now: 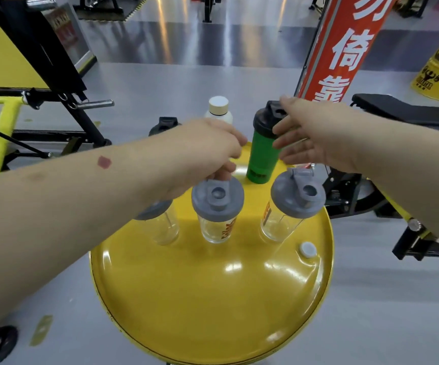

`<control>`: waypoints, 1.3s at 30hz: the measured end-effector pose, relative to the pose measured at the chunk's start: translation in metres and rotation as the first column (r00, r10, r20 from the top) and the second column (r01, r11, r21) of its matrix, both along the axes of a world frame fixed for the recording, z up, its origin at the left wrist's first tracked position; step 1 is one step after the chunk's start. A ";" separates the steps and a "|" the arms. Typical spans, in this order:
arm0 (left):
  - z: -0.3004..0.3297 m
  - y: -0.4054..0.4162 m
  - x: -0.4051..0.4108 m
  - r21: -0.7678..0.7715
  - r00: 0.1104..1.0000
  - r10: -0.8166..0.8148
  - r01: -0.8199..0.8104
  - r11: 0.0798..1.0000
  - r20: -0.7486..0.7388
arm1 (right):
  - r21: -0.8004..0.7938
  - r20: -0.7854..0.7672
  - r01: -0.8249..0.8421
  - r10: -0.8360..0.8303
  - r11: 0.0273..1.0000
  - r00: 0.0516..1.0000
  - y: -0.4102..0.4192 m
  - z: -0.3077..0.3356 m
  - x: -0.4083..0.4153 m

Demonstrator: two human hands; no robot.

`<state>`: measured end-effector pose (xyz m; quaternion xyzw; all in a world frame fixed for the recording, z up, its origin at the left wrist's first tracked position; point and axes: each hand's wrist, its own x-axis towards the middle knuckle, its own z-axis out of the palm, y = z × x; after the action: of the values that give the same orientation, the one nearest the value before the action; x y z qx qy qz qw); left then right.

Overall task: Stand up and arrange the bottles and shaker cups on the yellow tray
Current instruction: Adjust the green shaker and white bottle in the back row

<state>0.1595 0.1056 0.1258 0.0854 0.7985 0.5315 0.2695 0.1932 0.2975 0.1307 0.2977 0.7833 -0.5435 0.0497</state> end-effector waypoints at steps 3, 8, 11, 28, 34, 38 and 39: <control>-0.007 0.022 0.012 0.050 0.986 -0.086 0.080 0.996 0.142 | 0.127 -0.053 0.054 -0.048 0.990 0.997 0.021 -0.008 0.009; -0.021 0.055 0.026 0.004 0.947 -0.107 0.111 0.994 0.304 | 0.088 0.231 -0.027 0.006 0.996 0.973 0.048 -0.037 0.033; -0.031 0.071 0.032 0.033 0.910 -0.047 0.037 0.999 0.412 | -0.145 0.303 0.018 0.027 0.989 0.953 0.051 -0.047 0.043; -0.042 0.083 0.036 0.025 0.892 0.016 -0.030 0.999 0.452 | -0.263 0.236 0.047 0.017 0.964 0.972 0.059 -0.055 0.048; -0.036 0.081 0.028 -0.011 0.892 -0.020 0.028 1.000 0.451 | -0.211 0.311 0.017 0.050 0.977 0.949 0.070 -0.056 0.041; -0.022 0.081 0.006 0.002 0.921 -0.017 0.018 1.000 0.389 | -0.122 0.315 -0.021 0.058 0.992 0.947 0.077 -0.048 0.029; -0.018 0.083 -0.003 0.015 0.930 -0.006 0.001 1.000 0.367 | -0.109 0.282 -0.012 0.042 0.994 0.958 0.080 -0.046 0.023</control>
<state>0.1570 0.1882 0.1079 -0.0118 0.7302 0.5433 0.4142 0.2162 0.3772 0.0846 0.3588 0.7420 -0.5352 0.1849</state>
